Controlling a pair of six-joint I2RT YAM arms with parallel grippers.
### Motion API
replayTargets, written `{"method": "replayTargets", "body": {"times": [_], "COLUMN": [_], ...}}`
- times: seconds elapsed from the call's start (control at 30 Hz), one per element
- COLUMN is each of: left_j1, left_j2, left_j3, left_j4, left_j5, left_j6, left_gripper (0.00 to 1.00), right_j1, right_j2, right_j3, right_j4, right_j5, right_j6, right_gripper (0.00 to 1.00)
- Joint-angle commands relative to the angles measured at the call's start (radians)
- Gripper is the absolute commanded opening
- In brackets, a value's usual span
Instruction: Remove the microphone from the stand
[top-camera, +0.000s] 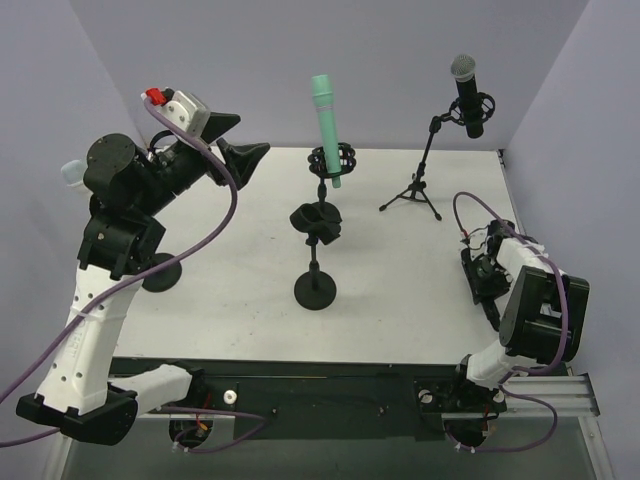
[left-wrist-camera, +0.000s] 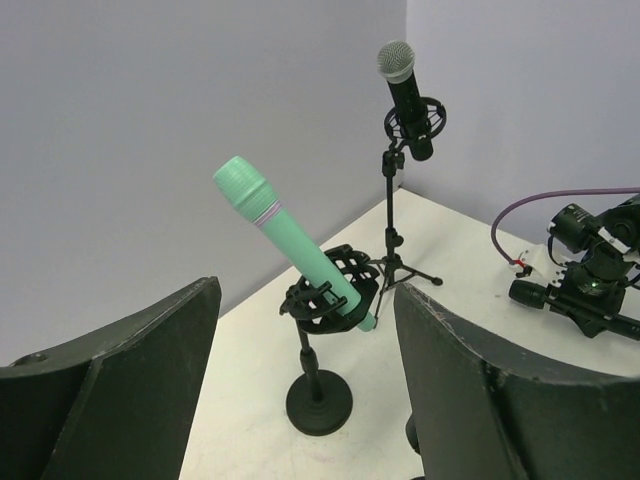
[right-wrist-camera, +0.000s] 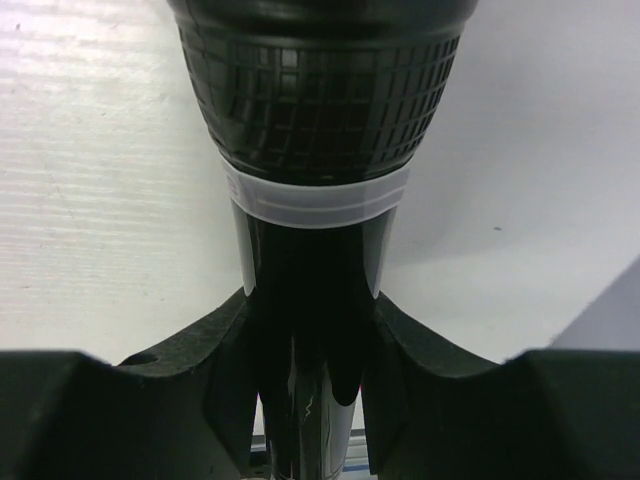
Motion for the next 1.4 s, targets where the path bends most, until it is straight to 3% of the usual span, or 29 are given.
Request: {"method": "replayTargets", "body": {"times": [0.0, 0.03, 0.17, 0.4, 0.67, 1.13, 1.2, 1.37], "left_j1": [0.009, 0.009, 0.008, 0.003, -0.029, -0.119, -0.124, -0.129], "left_j2": [0.005, 0.006, 0.0, -0.032, -0.066, -0.092, -0.092, -0.084], "left_j3": [0.021, 0.02, 0.01, 0.001, -0.028, -0.086, -0.083, -0.076], "left_j4": [-0.021, -0.033, -0.079, -0.182, -0.371, -0.428, -0.435, -0.469], "left_j5": [-0.01, 0.002, 0.048, 0.078, 0.245, 0.207, 0.199, 0.2], "left_j6": [0.031, 0.033, 0.045, 0.155, 0.22, 0.318, 0.309, 0.271], "left_gripper": [0.82, 0.82, 0.82, 0.82, 0.82, 0.84, 0.84, 0.84], "right_j1": [-0.003, -0.003, -0.022, -0.02, -0.025, -0.025, -0.025, -0.011], "right_j2": [-0.002, 0.01, 0.027, -0.013, -0.034, -0.1, -0.137, -0.289], "right_j3": [-0.044, -0.042, -0.024, -0.038, -0.013, 0.056, 0.08, 0.166], "right_j4": [-0.013, -0.024, -0.044, -0.067, -0.095, -0.179, -0.22, -0.298], "right_j5": [-0.071, -0.085, -0.117, -0.12, -0.123, -0.194, -0.223, -0.355], "right_j6": [-0.058, -0.07, -0.081, -0.087, -0.087, -0.096, -0.105, -0.035], "right_gripper": [0.27, 0.33, 0.34, 0.53, 0.6, 0.69, 0.77, 0.85]}}
